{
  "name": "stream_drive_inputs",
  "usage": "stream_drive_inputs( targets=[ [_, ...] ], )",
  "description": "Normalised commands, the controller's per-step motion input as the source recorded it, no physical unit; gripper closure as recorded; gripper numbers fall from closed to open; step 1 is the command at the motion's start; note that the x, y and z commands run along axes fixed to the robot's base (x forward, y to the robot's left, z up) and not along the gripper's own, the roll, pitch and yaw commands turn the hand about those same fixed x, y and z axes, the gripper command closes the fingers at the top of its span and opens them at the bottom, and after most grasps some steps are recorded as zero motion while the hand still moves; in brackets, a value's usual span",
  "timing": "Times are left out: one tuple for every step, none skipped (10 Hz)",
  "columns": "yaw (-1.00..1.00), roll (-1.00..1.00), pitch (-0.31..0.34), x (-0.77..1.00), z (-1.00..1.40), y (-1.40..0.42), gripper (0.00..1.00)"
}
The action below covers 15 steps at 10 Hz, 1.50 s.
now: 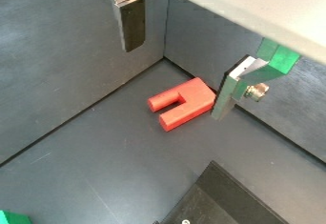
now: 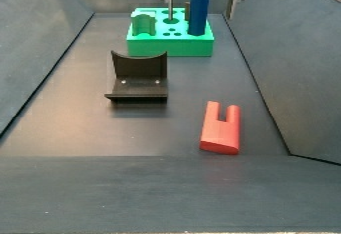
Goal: Pick up the square-circle object. Move up. Rotate the square-circle object. Place the square-circle object on the fixture. Regrasp the square-circle object. Move to above the board. Insert the square-circle object.
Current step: Pick up the square-circle object.
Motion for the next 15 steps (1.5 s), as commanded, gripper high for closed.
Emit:
stream_drive_inputs(
  targets=[
    [-0.05, -0.09, 0.263, 0.36, -0.27, 0.06, 0.0],
    [-0.01, -0.18, 0.231, 0.3, -0.55, 0.07, 0.0],
    [-0.04, -0.23, 0.123, 0.24, -0.62, 0.22, 0.0],
    [-0.38, -0.09, 0.0, -0.68, -1.0, 0.53, 0.0],
    [-0.33, 0.0, 0.0, -0.45, -1.0, 0.67, 0.0],
    [-0.26, -0.07, 0.02, -0.13, -0.97, 0.71, 0.0],
    [-0.11, -0.16, 0.036, 0.0, -0.83, 0.58, 0.0],
    [-0.14, -0.26, 0.011, 0.0, -0.68, 0.47, 0.0],
    [-0.22, -0.3, 0.0, 0.0, -0.58, 0.39, 0.0],
    [-0.22, -0.33, -0.043, -0.03, -0.51, 0.33, 0.0],
    [-0.19, -0.33, -0.061, -0.01, -0.51, 0.32, 0.0],
    [-0.09, -0.3, -0.126, -0.17, -0.56, 0.26, 0.0],
    [0.0, -0.18, -0.163, -0.24, -0.62, 0.0, 0.0],
    [0.0, -0.17, -0.167, -0.14, -0.62, -0.01, 0.0],
    [0.0, -0.09, -0.159, -0.11, -0.45, -0.14, 0.0]
  ],
)
